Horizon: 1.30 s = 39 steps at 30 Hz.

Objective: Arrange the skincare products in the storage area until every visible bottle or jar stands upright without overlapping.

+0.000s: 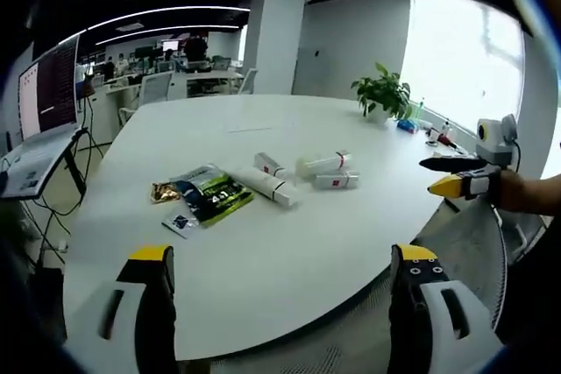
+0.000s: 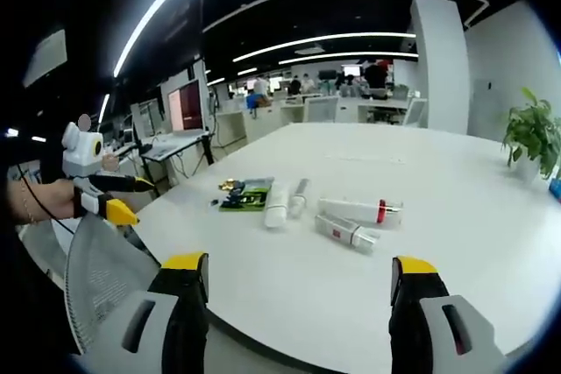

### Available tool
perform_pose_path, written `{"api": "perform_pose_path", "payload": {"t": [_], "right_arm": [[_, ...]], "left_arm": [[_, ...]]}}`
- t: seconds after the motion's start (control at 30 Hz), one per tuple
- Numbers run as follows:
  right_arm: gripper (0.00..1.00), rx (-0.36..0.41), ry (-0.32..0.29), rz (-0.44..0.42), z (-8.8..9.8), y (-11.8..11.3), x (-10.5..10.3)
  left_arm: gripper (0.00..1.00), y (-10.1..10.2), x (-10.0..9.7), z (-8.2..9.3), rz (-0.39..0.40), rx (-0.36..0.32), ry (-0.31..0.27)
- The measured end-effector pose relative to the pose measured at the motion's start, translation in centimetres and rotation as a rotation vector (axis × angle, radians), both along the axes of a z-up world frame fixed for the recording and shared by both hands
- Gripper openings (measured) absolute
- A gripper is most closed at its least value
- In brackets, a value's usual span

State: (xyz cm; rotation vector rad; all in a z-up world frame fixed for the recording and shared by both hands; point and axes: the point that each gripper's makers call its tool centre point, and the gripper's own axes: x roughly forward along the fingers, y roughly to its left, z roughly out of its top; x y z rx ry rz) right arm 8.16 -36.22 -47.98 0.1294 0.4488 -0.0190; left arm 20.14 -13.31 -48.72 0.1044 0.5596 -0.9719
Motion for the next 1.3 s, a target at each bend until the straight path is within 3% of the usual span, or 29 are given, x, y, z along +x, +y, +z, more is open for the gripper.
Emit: {"api": "perform_pose_path", "payload": {"t": [0.4,1.0,1.3], "right_arm": [[0.88,-0.013,0.013,-0.002,-0.4,-0.3,0.0],[0.85,-0.042,0.064,-0.018,-1.4,-0.6,-0.1],[0.86,0.014,0.081,0.032,-1.4,0.6,0.2]], "left_arm": [[0.95,-0.4,-0.5,0.1,-0.019,0.017,-0.009],[0.94,-0.8,-1.2,0.3,-0.068,-0.033,0.029],[0.95,0.1,0.0,0.0,0.019,-0.008,0.029]]}}
